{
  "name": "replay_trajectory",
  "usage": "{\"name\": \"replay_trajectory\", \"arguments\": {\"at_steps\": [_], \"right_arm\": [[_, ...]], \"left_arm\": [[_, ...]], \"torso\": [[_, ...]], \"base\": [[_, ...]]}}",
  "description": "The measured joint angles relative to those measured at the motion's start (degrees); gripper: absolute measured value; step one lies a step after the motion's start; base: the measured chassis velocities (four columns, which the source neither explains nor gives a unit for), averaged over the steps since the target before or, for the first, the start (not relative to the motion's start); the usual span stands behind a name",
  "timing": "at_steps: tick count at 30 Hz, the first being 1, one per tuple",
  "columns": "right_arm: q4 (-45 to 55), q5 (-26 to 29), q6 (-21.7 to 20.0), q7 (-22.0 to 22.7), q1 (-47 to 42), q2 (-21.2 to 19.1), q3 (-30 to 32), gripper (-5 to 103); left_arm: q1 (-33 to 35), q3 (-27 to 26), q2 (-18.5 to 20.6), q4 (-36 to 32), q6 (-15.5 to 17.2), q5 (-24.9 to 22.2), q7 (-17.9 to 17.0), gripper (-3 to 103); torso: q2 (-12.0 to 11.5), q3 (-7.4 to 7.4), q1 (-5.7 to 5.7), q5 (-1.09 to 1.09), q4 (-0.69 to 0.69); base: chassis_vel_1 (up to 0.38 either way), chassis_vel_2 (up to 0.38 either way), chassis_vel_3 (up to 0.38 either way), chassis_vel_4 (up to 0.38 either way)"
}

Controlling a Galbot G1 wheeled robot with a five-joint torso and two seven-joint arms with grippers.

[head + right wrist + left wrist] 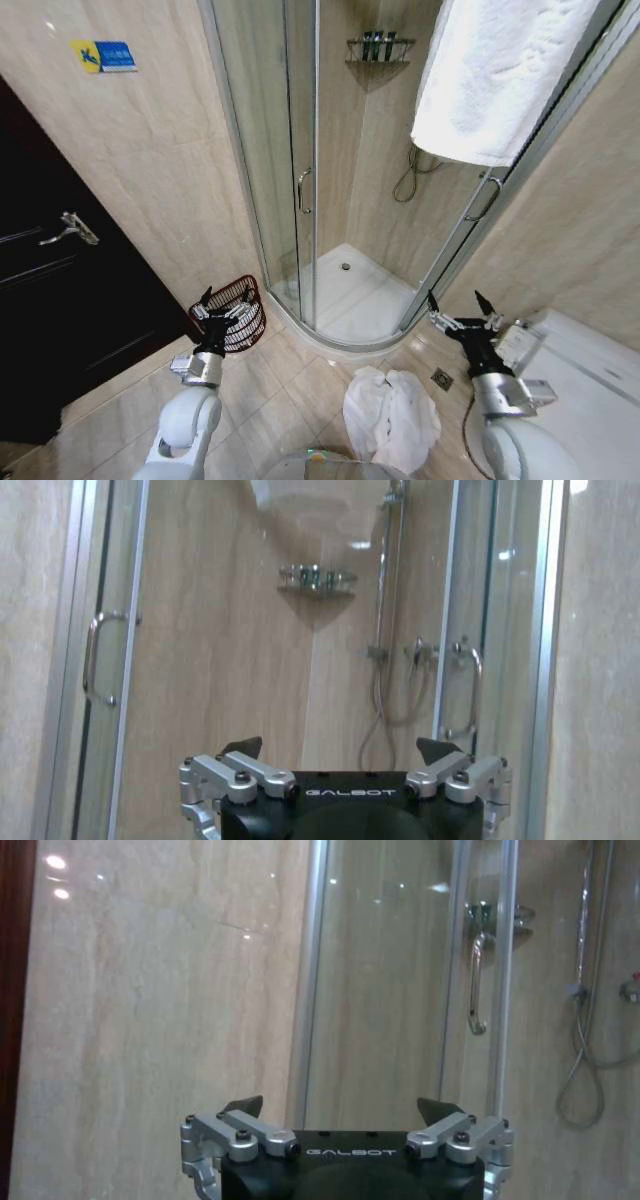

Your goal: Discard the used towel into the hamper.

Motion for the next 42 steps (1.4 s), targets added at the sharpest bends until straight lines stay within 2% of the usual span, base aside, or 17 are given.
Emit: {"name": "replay_trajectory", "arguments": {"at_steps": [3,6,8,10,11,12,14,15,17,19,20,23,28,33,42], "right_arm": [[1.2,0.6,-1.7,0.9,2.8,-1.9,-0.1,100],[3.7,1.7,-4.3,2.8,7.4,-5.7,0.1,100],[4.3,2.1,-4.8,3.3,8.0,-6.5,0.3,100],[6.0,5.2,-8.1,6.3,11.3,-11.2,2.0,100],[6.0,5.2,-8.1,6.3,11.3,-11.2,2.0,100],[6.1,6.7,-9.2,7.6,12.8,-13.1,2.8,100],[6.2,10.3,-11.8,9.1,17.7,-17.7,4.4,100],[6.2,10.3,-11.8,9.1,17.7,-17.7,4.4,100],[6.2,13.4,-12.6,10.2,21.0,-21.1,5.0,100],[6.2,15.9,-12.8,10.7,23.2,-23.7,5.3,100],[6.2,15.9,-12.8,10.7,23.2,-23.7,5.3,100],[5.6,19.6,-12.3,10.9,28.4,-28.0,4.8,100],[2.9,22.4,-12.4,10.8,34.6,-31.6,3.7,100],[-6.0,28.1,-12.8,10.3,50.1,-39.1,0.5,100],[-14.9,35.4,-12.4,7.9,65.4,-43.6,-6.2,100]], "left_arm": [[0.0,0.0,0.1,0.2,0.0,0.4,0.0,100],[0.2,-0.1,0.3,0.4,0.0,0.9,0.0,100],[0.1,0.0,0.5,0.5,0.0,1.0,0.0,100],[-1.3,1.3,1.3,1.3,0.3,1.5,0.1,100],[-1.3,1.3,1.3,1.3,0.3,1.5,0.1,100],[-1.7,1.6,1.5,1.5,0.5,1.6,0.2,100],[-0.9,1.4,1.3,1.5,0.4,2.1,0.4,100],[-0.9,1.4,1.3,1.5,0.4,2.1,0.4,100],[0.3,0.8,0.9,1.4,0.0,2.5,0.4,100],[1.2,0.4,0.6,1.3,-0.4,2.9,0.3,100],[1.2,0.4,0.6,1.3,-0.4,2.9,0.3,100],[2.4,-0.2,-0.4,1.0,-1.0,4.1,-0.1,100],[3.1,-0.5,-1.3,0.4,-1.1,4.8,-0.4,100],[3.7,-1.5,-2.8,-0.1,-1.4,5.5,-0.6,100],[2.9,-1.5,-4.3,0.2,-1.3,6.3,-0.7,100]], "torso": [[0.0,0.00,0.00,0.02,0.00],[0.0,0.00,0.00,0.02,0.03],[0.0,0.00,0.00,0.02,0.03],[0.0,0.00,0.00,0.00,0.00],[0.0,0.00,0.00,0.00,0.00],[0.0,0.00,0.00,0.01,-0.03],[0.0,0.00,0.00,0.02,0.00],[0.0,0.00,0.00,0.02,0.00],[0.0,0.01,0.01,0.01,0.03],[0.0,0.01,0.01,0.01,0.03],[0.0,0.01,0.01,0.01,0.03],[0.0,0.00,0.00,0.01,0.00],[0.0,0.00,0.00,0.02,0.01],[0.0,0.00,0.01,0.00,0.02],[0.0,0.00,0.01,0.02,-0.01]], "base": [[0.000,0.000,0.000,0.000],[0.000,0.000,0.000,0.000],[0.000,0.000,0.000,0.000],[0.000,0.000,0.000,0.000],[0.000,0.000,0.000,0.000],[0.000,0.000,0.000,0.000],[0.000,0.000,0.000,0.000],[0.000,0.000,0.000,0.000],[0.000,0.000,0.000,0.000],[0.000,0.000,0.000,0.000],[0.000,0.000,0.000,0.000],[0.000,0.000,0.000,0.000],[0.000,0.000,0.000,0.000],[0.000,0.000,0.000,0.000],[0.000,0.000,0.000,0.000]]}}
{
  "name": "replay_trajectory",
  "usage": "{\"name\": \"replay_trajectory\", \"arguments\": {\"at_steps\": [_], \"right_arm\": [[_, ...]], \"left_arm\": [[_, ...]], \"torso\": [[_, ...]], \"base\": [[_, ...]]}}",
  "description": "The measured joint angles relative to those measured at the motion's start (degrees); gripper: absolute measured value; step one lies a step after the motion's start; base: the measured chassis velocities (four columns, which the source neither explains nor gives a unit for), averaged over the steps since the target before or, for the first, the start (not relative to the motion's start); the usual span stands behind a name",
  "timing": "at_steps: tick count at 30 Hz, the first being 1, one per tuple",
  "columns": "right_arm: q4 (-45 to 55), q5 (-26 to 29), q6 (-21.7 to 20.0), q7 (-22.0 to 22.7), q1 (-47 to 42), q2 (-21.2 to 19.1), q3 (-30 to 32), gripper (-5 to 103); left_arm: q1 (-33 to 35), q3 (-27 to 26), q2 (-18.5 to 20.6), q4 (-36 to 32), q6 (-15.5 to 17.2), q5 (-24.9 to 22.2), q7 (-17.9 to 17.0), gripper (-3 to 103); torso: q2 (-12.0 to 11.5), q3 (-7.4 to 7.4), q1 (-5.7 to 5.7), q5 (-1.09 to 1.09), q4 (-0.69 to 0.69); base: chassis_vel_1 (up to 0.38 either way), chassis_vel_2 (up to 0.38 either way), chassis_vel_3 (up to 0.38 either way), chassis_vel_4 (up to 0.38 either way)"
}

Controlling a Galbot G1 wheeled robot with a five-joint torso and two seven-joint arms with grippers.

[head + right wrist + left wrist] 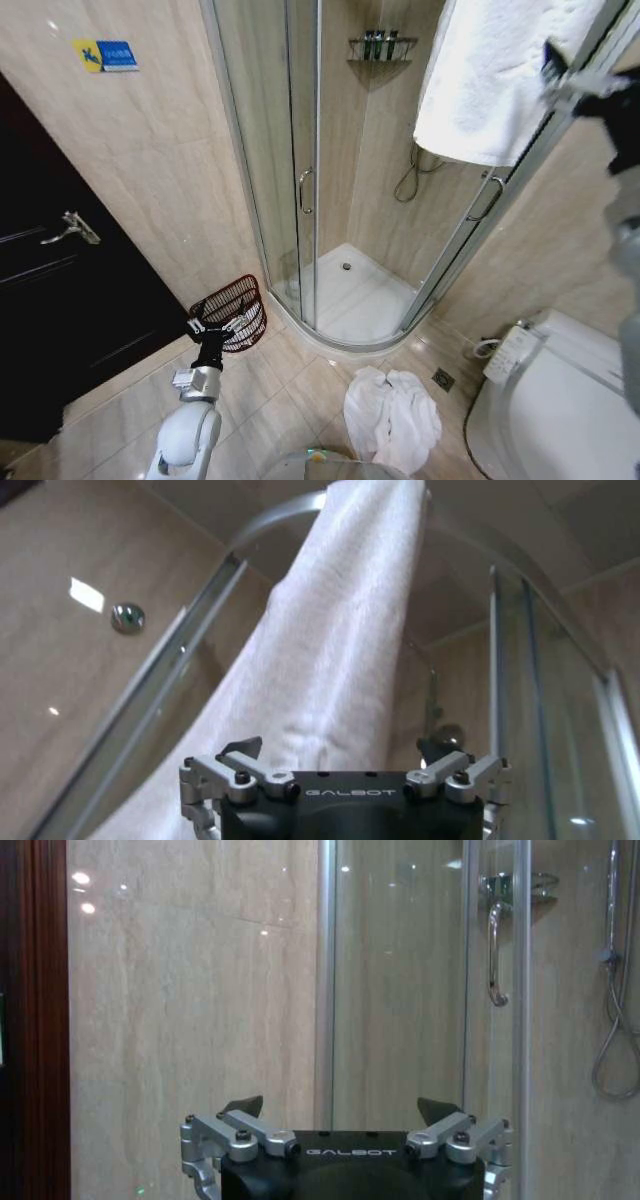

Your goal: Discard the used towel into the hamper.

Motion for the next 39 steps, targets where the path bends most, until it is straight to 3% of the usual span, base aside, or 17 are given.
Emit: {"name": "replay_trajectory", "arguments": {"at_steps": [9,12,13,16,17,21,27,32,39], "right_arm": [[-4.5,2.9,-0.6,1.1,16.0,1.0,-11.5,100],[-8.8,1.6,-1.0,3.6,25.0,4.3,-18.9,100],[-8.8,1.6,-1.0,3.6,25.0,4.3,-18.9,100],[-12.1,0.4,-2.2,6.5,34.0,9.4,-24.4,100],[-12.1,0.4,-2.2,6.5,34.0,9.4,-24.4,100],[-17.5,-2.4,-2.8,8.9,41.9,17.3,-28.8,100],[-23.5,-6.8,-2.4,9.6,45.9,22.2,-30.5,100],[-23.6,-11.3,-5.0,11.9,46.2,21.3,-30.5,100],[-24.6,-12.4,-6.3,12.6,47.8,18.7,-30.9,100]], "left_arm": [[-0.4,0.3,-0.9,0.0,0.3,0.5,-0.1,100],[-0.2,0.0,-0.9,0.0,0.4,0.5,-0.5,100],[-0.2,0.0,-0.9,0.0,0.4,0.5,-0.5,100],[-0.4,-0.4,-0.4,0.2,0.4,0.3,-0.5,100],[-0.4,-0.4,-0.4,0.2,0.4,0.3,-0.5,100],[-1.6,-0.8,0.2,0.9,0.7,-0.3,-0.6,100],[-2.8,-0.8,0.8,1.8,1.1,-1.0,-0.6,100],[-3.3,-1.1,1.3,2.6,1.1,-1.7,-0.6,100],[-4.1,-1.2,1.6,4.2,0.4,-1.9,-0.5,100]], "torso": [[0.0,0.00,0.00,-0.03,0.01],[0.0,0.00,0.00,0.01,0.02],[0.0,0.00,0.00,0.01,0.02],[0.0,0.00,0.00,-0.07,0.03],[0.0,0.00,0.00,-0.07,0.03],[0.0,0.00,0.00,-0.04,0.03],[0.0,0.00,0.00,-0.04,0.03],[0.0,0.00,0.00,-0.01,0.02],[0.0,0.00,-0.01,0.00,-0.01]], "base": [[0.000,0.000,0.000,0.000],[0.000,0.000,0.000,0.000],[0.000,0.000,0.000,0.000],[0.000,0.000,0.000,0.000],[0.000,0.000,0.000,0.000],[0.000,0.000,0.000,0.000],[0.000,0.000,0.000,0.000],[0.000,0.000,0.000,0.000],[0.000,0.000,0.000,0.000]]}}
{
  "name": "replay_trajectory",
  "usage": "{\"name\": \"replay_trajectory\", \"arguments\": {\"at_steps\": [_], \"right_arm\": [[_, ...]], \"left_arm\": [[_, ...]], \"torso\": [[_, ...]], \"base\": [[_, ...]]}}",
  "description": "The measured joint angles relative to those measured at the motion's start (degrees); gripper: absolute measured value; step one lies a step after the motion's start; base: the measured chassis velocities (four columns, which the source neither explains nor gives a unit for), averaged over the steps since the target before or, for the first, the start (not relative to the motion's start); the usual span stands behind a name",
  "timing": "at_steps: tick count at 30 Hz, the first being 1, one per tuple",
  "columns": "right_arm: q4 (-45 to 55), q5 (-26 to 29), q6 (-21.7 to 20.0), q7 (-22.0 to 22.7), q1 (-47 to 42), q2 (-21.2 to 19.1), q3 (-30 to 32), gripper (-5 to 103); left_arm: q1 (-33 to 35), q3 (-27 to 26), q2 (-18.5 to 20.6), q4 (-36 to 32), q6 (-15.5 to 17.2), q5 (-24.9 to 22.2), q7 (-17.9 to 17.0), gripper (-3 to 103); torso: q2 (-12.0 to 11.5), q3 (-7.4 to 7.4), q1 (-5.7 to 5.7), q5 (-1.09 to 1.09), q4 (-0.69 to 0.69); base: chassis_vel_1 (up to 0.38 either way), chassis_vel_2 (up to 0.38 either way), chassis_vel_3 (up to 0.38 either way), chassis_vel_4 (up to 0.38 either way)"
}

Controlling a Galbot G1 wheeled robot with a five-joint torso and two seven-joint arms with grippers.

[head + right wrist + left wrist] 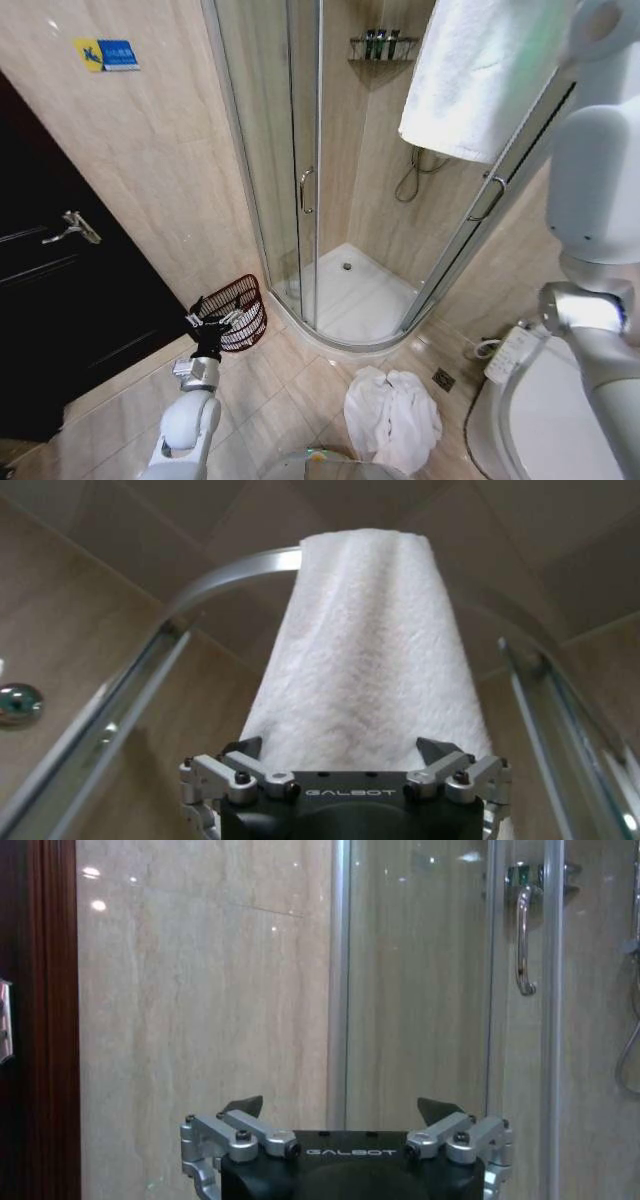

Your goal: Discard the used towel into the hamper.

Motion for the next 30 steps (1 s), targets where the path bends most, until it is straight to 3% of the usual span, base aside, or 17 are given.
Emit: {"name": "replay_trajectory", "arguments": {"at_steps": [6,10,14,21,26,30], "right_arm": [[-4.0,3.3,-1.0,2.4,5.5,0.6,-2.8,100],[-5.7,7.4,-4.0,8.7,9.8,1.4,-5.1,100],[-5.9,8.3,-4.8,9.7,10.7,1.3,-5.9,103],[-6.3,10.0,-4.6,9.4,11.3,0.7,-7.1,84],[-6.3,10.7,-4.5,9.2,11.6,0.6,-7.4,62],[-6.2,11.0,-4.4,9.2,11.6,0.2,-7.6,51]], "left_arm": [[-0.9,0.4,0.0,0.5,-0.1,0.0,0.2,100],[-1.7,0.6,0.0,1.0,-0.3,0.0,0.3,100],[-1.8,0.6,0.0,1.4,-0.6,0.0,0.3,100],[-1.3,0.4,-0.1,2.5,-2.3,-0.4,0.4,100],[-1.1,-0.1,0.2,2.7,-2.8,-1.0,0.4,100],[-0.9,-0.4,0.4,2.7,-3.0,-1.4,0.4,100]], "torso": [[0.0,0.00,0.00,-0.04,0.02],[0.0,0.00,0.00,-0.04,0.03],[0.0,0.00,0.00,-0.03,0.03],[0.0,0.00,0.01,-0.01,0.02],[0.0,0.00,0.00,-0.02,0.02],[0.0,0.00,0.01,-0.02,0.03]], "base": [[0.000,0.000,0.000,0.000],[0.000,0.000,0.000,0.000],[0.000,0.000,0.000,0.000],[0.000,0.000,0.000,0.000],[0.000,0.000,0.000,0.000],[0.000,0.000,0.000,0.000]]}}
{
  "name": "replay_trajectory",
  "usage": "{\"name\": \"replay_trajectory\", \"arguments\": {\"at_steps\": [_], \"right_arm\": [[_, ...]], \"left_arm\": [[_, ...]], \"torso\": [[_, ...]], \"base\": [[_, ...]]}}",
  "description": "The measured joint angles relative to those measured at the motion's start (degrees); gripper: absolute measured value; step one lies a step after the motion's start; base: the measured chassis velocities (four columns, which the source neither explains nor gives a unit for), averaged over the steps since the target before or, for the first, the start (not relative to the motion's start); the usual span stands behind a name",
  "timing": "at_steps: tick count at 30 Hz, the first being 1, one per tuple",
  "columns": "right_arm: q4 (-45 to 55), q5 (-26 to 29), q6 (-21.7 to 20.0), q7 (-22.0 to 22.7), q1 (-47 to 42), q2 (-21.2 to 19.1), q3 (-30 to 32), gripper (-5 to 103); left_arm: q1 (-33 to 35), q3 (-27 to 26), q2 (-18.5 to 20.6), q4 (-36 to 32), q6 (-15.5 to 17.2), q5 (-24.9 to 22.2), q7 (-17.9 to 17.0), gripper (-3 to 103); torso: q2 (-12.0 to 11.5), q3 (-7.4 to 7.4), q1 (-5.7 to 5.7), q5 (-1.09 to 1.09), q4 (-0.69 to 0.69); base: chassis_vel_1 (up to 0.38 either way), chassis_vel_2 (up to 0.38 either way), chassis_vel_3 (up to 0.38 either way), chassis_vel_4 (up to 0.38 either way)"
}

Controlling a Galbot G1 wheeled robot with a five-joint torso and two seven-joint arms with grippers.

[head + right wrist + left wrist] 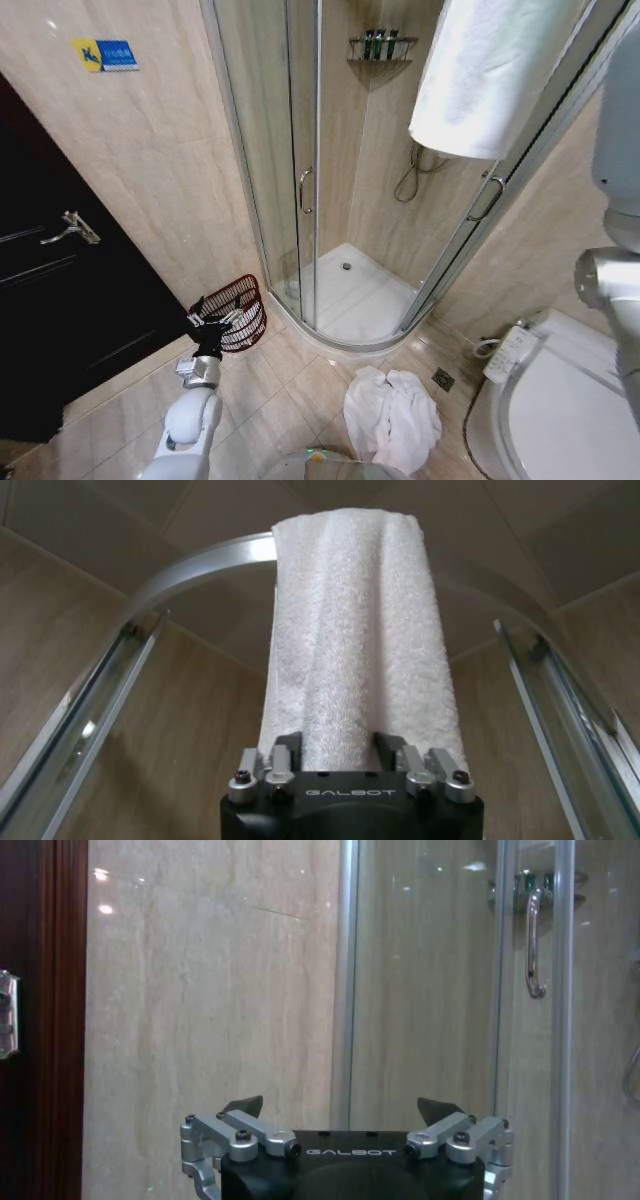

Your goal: Discard the used towel into the hamper.

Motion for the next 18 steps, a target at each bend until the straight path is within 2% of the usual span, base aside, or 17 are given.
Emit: {"name": "replay_trajectory", "arguments": {"at_steps": [3,5,8,9,11,18], "right_arm": [[1.2,0.4,0.0,0.1,-0.5,-1.0,0.0,35],[1.6,0.6,0.0,0.1,-0.8,-1.3,0.0,35],[2.9,1.5,0.0,0.1,-2.0,-2.7,-0.1,19],[2.9,1.5,0.0,0.1,-2.0,-2.7,-0.1,19],[3.3,2.1,0.0,0.1,-2.5,-3.5,0.1,9],[4.1,3.5,0.1,0.0,-3.5,-5.0,0.5,5]], "left_arm": [[0.1,-0.1,0.2,0.1,-0.2,-0.2,0.0,100],[0.1,-0.2,0.2,0.1,-0.2,-0.2,0.1,100],[-0.1,-0.1,0.0,0.5,-0.7,-0.2,0.2,100],[-0.1,-0.1,0.0,0.5,-0.7,-0.2,0.2,100],[-0.1,0.1,-0.2,0.5,-0.8,-0.1,0.3,100],[0.1,0.2,-0.4,0.5,-1.2,0.0,0.4,100]], "torso": [[0.0,0.00,0.00,0.00,-0.01],[0.0,0.00,0.00,0.00,-0.01],[0.0,0.00,0.00,0.00,-0.01],[0.0,0.00,0.00,0.00,-0.01],[0.0,0.00,0.00,0.00,0.00],[0.0,-0.01,0.00,-0.01,0.00]], "base": [[0.000,0.000,0.000,0.000],[0.000,0.000,0.000,0.000],[0.000,0.000,0.000,0.000],[0.000,0.000,0.000,0.000],[0.000,0.000,0.000,0.000],[0.000,0.000,0.000,0.000]]}}
